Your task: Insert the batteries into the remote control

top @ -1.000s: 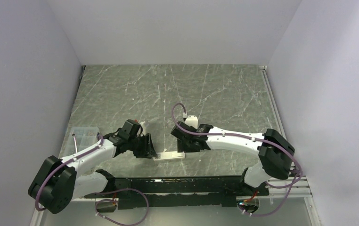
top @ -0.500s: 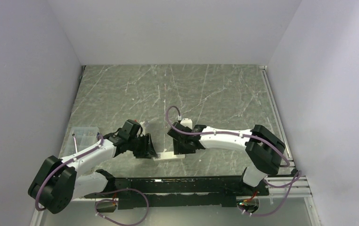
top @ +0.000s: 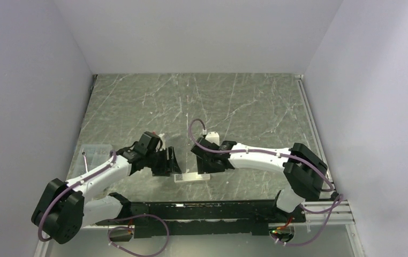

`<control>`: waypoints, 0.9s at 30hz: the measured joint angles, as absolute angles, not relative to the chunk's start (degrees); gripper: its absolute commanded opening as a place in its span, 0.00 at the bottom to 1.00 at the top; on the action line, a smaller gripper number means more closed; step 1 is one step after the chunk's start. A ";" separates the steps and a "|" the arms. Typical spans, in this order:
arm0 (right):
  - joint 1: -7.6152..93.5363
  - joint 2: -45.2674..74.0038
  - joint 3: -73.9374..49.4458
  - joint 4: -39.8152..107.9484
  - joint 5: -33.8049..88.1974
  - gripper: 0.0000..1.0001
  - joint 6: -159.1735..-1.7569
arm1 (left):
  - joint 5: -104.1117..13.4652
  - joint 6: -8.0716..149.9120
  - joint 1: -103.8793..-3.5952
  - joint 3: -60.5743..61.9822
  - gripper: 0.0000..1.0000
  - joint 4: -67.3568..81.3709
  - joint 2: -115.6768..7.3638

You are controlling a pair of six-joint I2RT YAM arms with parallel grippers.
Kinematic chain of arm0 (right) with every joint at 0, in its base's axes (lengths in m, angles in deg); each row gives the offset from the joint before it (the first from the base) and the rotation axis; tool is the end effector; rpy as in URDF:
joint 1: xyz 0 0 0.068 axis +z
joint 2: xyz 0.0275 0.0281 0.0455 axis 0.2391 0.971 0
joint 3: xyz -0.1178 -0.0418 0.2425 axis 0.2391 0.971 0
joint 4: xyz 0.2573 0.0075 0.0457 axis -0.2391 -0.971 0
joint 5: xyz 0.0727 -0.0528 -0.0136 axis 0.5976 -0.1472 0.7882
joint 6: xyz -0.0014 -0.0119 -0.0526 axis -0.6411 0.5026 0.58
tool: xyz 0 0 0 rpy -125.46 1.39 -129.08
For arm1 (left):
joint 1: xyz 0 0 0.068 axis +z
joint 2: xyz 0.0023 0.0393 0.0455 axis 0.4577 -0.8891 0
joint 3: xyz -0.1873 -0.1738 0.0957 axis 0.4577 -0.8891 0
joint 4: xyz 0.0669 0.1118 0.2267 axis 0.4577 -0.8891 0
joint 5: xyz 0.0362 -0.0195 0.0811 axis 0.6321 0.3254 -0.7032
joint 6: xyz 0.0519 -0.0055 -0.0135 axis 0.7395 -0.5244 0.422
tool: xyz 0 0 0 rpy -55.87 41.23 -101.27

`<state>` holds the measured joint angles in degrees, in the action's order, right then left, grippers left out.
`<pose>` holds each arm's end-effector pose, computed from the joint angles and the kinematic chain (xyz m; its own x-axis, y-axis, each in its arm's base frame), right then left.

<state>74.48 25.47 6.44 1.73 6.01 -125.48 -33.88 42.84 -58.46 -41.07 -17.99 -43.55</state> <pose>0.1568 0.2618 0.1842 -0.9138 -0.0656 -0.4008 -0.1395 0.9775 0.1580 0.1663 -0.1149 0.1730 -0.9649 -0.1177 -0.2348 0.0364 0.8255 -0.5632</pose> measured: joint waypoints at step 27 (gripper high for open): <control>72.36 0.55 10.40 4.84 -4.08 0.78 -111.43 | -45.66 48.41 -58.46 -20.92 1.00 -37.49 -38.28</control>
